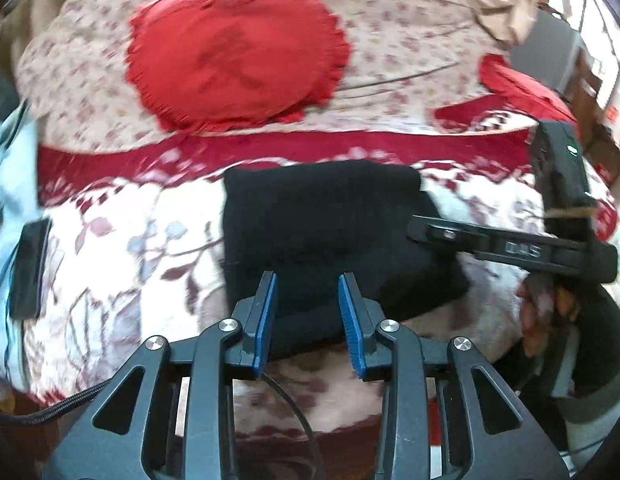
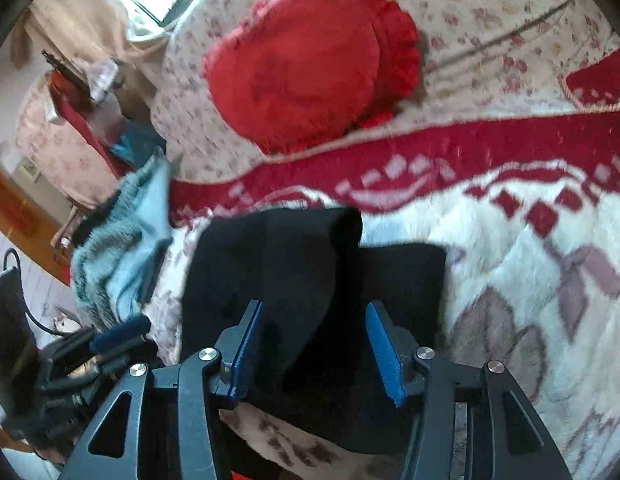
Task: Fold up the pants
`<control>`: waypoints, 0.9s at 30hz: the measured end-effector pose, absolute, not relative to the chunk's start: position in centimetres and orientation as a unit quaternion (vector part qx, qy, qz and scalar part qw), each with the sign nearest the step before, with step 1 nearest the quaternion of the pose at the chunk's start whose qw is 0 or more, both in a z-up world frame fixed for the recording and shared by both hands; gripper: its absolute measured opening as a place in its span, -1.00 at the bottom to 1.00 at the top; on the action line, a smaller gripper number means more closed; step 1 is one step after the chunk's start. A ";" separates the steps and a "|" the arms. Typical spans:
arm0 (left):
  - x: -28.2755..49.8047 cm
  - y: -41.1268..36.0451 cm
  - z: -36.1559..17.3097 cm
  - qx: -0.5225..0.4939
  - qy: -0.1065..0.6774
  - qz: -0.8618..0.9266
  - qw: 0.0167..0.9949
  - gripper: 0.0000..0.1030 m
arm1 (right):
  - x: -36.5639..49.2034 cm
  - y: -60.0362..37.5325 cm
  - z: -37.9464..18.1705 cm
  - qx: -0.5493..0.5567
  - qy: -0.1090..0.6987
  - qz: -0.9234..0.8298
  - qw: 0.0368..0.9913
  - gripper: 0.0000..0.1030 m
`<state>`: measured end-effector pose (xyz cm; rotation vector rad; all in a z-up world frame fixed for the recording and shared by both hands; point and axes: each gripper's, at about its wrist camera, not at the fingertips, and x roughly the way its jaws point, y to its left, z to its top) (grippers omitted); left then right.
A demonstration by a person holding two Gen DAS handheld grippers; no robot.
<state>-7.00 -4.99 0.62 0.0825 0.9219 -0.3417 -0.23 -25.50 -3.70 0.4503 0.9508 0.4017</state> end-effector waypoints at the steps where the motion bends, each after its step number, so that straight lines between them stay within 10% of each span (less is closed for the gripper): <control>1: -6.7 -4.7 0.3 0.038 0.445 -0.156 0.881 -0.40 | -0.2 -25.3 -4.1 0.217 0.453 0.194 0.842 -0.02; 9: -4.8 -3.1 -0.7 -0.020 0.468 -0.131 0.874 -0.41 | -0.1 -22.1 -3.5 0.170 0.430 0.231 0.856 -0.72; 21: -3.1 -7.3 -2.7 0.026 0.470 -0.129 0.873 -0.40 | -1.8 -26.7 -4.5 0.156 0.451 0.177 0.861 -0.73; 27: -2.9 -6.8 -1.7 0.026 0.467 -0.125 0.875 -0.40 | -2.5 -27.8 -1.2 0.118 0.422 0.129 0.890 -0.42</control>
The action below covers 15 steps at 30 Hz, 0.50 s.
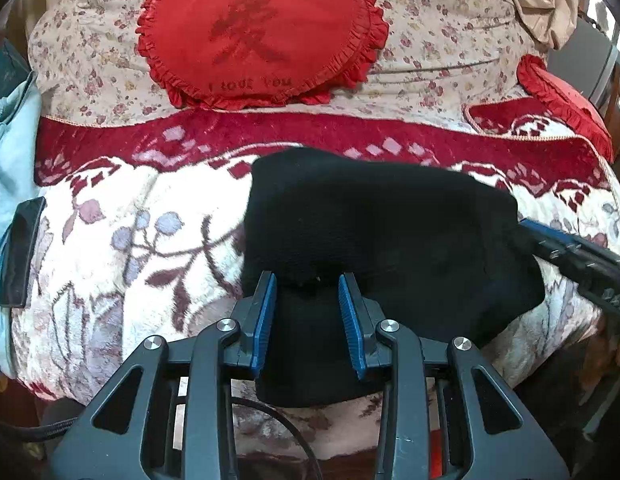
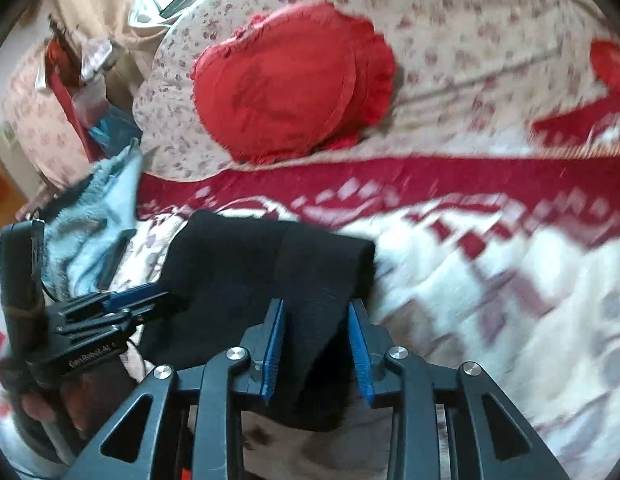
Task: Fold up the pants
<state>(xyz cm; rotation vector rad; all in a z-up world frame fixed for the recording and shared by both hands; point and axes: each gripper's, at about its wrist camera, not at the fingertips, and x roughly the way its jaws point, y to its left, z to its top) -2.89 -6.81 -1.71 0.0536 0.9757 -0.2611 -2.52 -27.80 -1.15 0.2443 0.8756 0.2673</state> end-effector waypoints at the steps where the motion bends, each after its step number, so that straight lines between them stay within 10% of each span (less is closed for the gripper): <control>1: -2.8 -6.7 -1.5 0.026 0.463 -0.122 0.878 -0.40 | -2.6 -27.9 -0.6 0.120 0.414 0.132 0.892 -0.42; 15: 1.1 -7.6 -2.7 0.044 0.458 -0.096 0.883 -0.26 | 2.5 -23.8 -3.9 0.081 0.442 0.151 0.881 -0.42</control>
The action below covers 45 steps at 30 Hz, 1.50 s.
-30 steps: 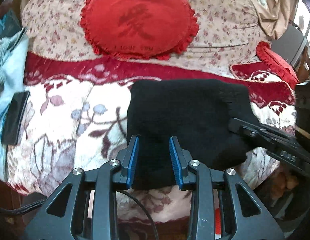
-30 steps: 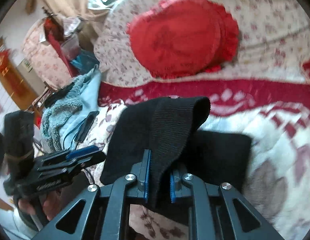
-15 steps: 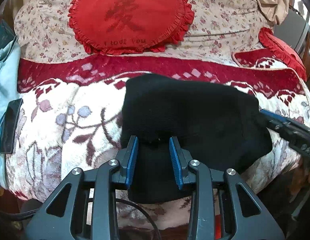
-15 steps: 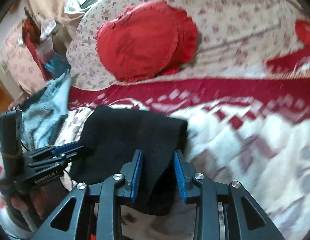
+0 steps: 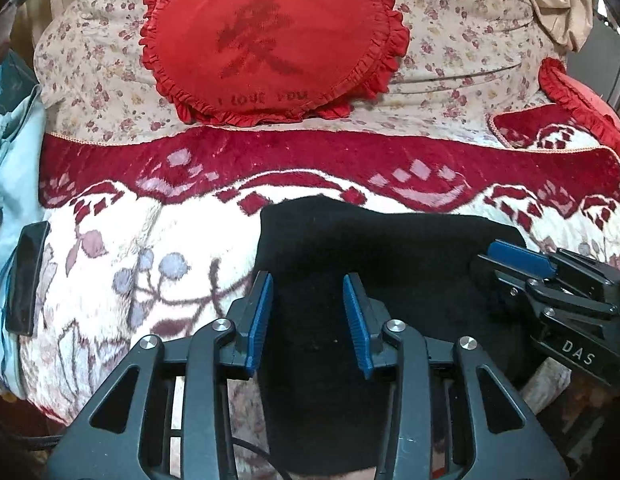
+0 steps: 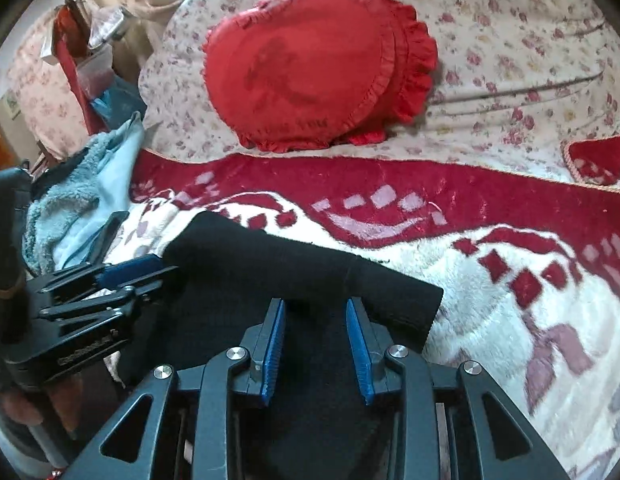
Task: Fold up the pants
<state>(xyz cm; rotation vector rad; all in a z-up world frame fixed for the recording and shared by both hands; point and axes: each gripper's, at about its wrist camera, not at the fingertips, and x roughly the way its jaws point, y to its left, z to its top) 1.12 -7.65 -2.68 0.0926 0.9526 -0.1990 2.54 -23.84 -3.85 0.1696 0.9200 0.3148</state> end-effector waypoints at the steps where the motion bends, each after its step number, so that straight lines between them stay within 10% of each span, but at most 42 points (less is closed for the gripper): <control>1: 1.2 -7.6 -2.7 0.044 0.457 -0.094 0.883 -0.24 | 2.9 -23.8 -4.0 0.080 0.439 0.152 0.882 -0.42; 22: -2.3 -4.4 -3.8 -0.055 0.494 -0.148 0.855 0.17 | -5.1 -25.8 -3.2 0.097 0.449 0.177 0.870 -0.41; 26: -1.8 -2.6 -3.2 -0.087 0.487 -0.141 0.857 0.28 | -4.7 -28.7 -2.8 0.166 0.419 0.150 0.880 0.14; 35: 0.1 -2.8 -5.7 -0.138 0.516 -0.171 0.828 0.50 | -1.3 -28.8 -6.7 0.236 0.448 0.189 0.841 0.19; 45: 0.8 -4.4 -3.5 -0.121 0.496 -0.203 0.836 -0.08 | -0.2 -27.8 -4.0 0.206 0.415 0.192 0.865 -0.22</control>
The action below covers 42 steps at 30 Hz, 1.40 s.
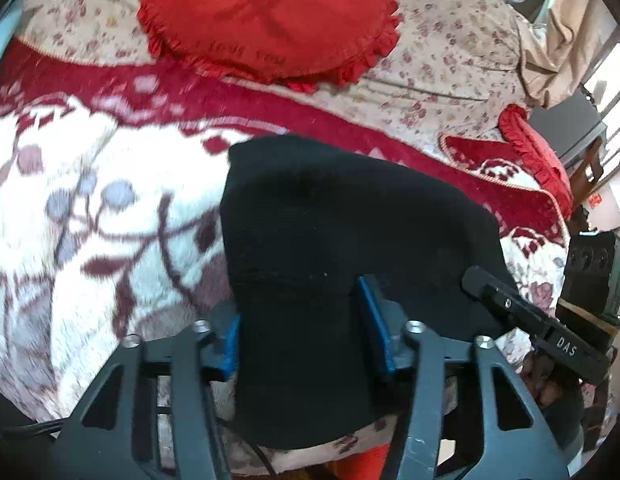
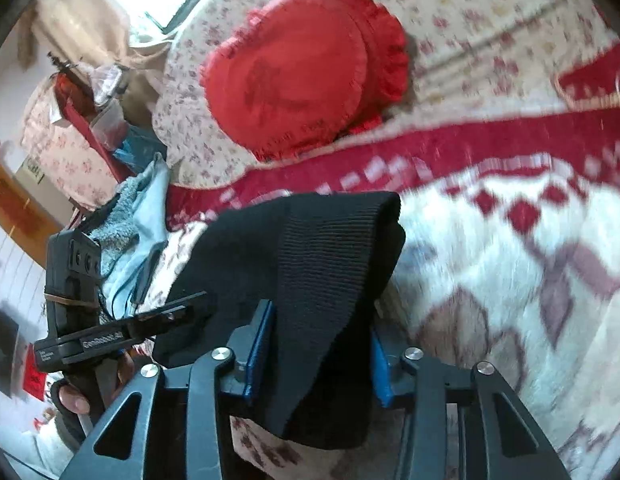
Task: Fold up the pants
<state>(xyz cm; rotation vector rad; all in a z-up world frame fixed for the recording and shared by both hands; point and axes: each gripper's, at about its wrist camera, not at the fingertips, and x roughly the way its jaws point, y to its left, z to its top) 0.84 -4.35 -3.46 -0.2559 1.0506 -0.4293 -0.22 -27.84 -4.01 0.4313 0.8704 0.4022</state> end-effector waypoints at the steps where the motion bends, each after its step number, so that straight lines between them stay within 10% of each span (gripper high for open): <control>1: 1.1 -4.2 -2.9 -0.121 0.490 -0.205 0.839 -0.09 | 0.0 -27.9 -3.6 0.205 0.410 0.192 0.868 -0.22; 42: 0.9 -6.3 -0.4 0.035 0.420 -0.056 0.905 0.06 | 3.0 -23.6 0.6 0.043 0.391 0.099 0.914 -0.06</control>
